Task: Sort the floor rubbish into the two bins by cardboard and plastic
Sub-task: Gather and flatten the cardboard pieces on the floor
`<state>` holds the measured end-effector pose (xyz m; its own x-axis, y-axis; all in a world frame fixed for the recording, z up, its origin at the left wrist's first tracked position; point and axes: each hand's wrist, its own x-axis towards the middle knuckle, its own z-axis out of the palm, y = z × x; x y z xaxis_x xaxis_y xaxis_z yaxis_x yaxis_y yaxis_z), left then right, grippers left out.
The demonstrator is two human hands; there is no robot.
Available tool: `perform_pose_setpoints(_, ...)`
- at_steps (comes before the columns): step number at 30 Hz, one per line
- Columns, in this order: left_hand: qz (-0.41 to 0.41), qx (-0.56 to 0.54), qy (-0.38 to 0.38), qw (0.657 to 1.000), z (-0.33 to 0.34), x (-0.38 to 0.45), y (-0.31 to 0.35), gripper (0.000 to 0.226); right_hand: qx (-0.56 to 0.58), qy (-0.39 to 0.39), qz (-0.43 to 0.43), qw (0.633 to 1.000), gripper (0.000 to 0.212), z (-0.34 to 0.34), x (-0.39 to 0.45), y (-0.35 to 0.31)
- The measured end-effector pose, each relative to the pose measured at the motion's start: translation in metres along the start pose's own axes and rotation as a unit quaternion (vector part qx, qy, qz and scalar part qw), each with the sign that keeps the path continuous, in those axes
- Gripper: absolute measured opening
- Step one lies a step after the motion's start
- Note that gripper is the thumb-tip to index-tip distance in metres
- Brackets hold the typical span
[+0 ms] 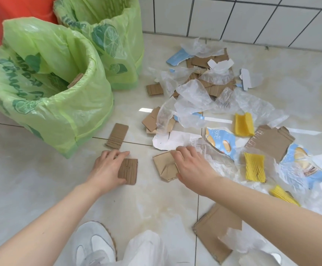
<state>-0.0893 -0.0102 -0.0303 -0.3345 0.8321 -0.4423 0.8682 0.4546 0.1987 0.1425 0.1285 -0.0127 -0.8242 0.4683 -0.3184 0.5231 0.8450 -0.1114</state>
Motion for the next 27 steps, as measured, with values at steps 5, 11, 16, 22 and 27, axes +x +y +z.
perform_pose_setpoints(5, -0.032, -0.04, -0.017, 0.999, -0.001, 0.004, 0.002, 0.089, -0.066, -0.032, 0.012, 0.997, 0.082, 0.005, 0.018, 0.0)
perform_pose_setpoints(11, -0.062, -0.161, -0.003, 0.985, -0.002, 0.012, 0.005, 0.06, -0.09, -0.069, 0.028, 0.993, 0.074, 0.004, 0.017, -0.004)
perform_pose_setpoints(16, -0.07, -0.179, 0.043, 0.98, -0.011, 0.015, 0.008, 0.039, -0.031, -0.039, -0.039, 0.998, 0.059, 0.006, 0.004, -0.011)
perform_pose_setpoints(22, -0.118, -0.225, 0.11, 0.961, -0.02, 0.028, 0.004, 0.037, 0.032, -0.113, -0.056, 0.991, 0.052, 0.015, -0.017, -0.016)
perform_pose_setpoints(27, -0.103, -0.14, 0.085, 0.981, -0.019, 0.043, 0.001, 0.057, 0.0, -0.108, -0.029, 0.994, 0.064, 0.013, -0.027, -0.004)
